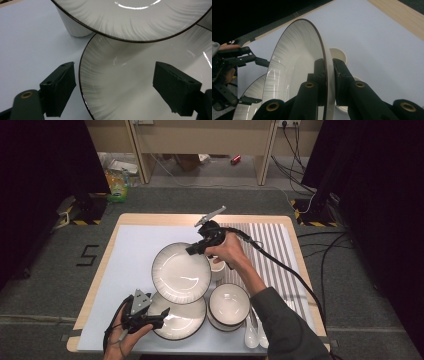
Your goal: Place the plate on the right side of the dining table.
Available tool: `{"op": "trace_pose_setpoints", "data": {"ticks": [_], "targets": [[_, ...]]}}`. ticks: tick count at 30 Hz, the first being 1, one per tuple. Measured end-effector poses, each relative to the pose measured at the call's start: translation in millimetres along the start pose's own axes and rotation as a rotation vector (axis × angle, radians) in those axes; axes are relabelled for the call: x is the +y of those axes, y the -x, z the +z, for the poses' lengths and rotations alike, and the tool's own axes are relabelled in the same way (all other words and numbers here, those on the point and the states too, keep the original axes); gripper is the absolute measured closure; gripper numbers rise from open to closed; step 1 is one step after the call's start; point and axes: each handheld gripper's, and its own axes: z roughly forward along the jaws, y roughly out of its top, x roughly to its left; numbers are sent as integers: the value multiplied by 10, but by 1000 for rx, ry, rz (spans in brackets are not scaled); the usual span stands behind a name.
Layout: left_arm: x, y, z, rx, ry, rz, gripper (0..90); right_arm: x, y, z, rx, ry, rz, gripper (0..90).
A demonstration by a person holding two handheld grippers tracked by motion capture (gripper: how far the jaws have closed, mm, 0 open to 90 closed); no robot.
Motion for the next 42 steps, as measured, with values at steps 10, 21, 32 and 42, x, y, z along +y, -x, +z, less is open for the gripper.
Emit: {"op": "trace_pose_setpoints", "data": {"ticks": [10,21,32,42], "targets": [[137,101,36,-15,30,18,199,63,-65,-63,12,4,6,823],[388,210,65,-36,58,69,219,101,-72,-226,-7,-6,25,821],[716,289,110,-76,93,126,211,82,24,-612,-57,26,57,823],[930,356,179,-93,105,144,212,4,122,-893,-84,68,85,821]]}}
